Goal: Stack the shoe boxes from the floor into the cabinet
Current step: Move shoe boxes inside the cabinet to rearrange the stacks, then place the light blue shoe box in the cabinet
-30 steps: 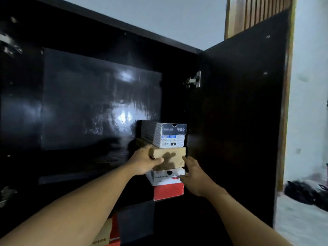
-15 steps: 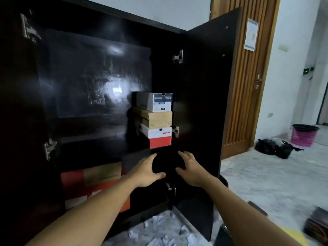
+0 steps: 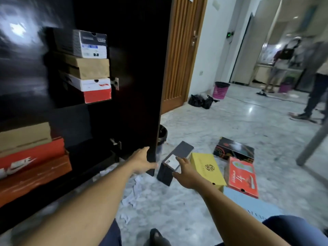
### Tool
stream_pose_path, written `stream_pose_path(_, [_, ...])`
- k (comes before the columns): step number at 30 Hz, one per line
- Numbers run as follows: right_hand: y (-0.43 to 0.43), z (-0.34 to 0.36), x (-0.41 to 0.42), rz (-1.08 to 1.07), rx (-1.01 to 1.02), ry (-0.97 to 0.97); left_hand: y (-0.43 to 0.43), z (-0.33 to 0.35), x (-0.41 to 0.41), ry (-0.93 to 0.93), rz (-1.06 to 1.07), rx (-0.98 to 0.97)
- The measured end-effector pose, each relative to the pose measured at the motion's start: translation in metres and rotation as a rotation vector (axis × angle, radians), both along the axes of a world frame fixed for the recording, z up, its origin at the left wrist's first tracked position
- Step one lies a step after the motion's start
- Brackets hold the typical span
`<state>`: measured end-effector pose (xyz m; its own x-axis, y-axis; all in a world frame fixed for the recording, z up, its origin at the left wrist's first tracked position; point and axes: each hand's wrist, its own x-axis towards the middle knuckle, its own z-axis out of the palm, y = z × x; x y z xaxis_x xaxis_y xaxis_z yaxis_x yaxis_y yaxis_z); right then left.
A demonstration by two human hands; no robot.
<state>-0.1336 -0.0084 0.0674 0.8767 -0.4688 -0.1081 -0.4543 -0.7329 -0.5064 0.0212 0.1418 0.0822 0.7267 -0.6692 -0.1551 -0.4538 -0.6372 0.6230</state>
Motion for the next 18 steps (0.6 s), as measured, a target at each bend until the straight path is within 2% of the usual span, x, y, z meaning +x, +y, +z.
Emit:
stream_pose_path(9, [-0.047, 0.008, -0.101, -0.275, -0.054, 0.007, -0.111, 0.013, -0.055, 0.139, -0.259, -0.114])
stream_pose_path(13, [-0.074, 0.011, -0.15, -0.418, -0.083, 0.027, -0.147, 0.004, -0.08, 0.155, -0.342, -0.067])
stream_pose_path(18, [-0.095, -0.008, -0.207, -0.542, -0.01, 0.02, -0.185, -0.015, -0.091, 0.151, -0.401, -0.033])
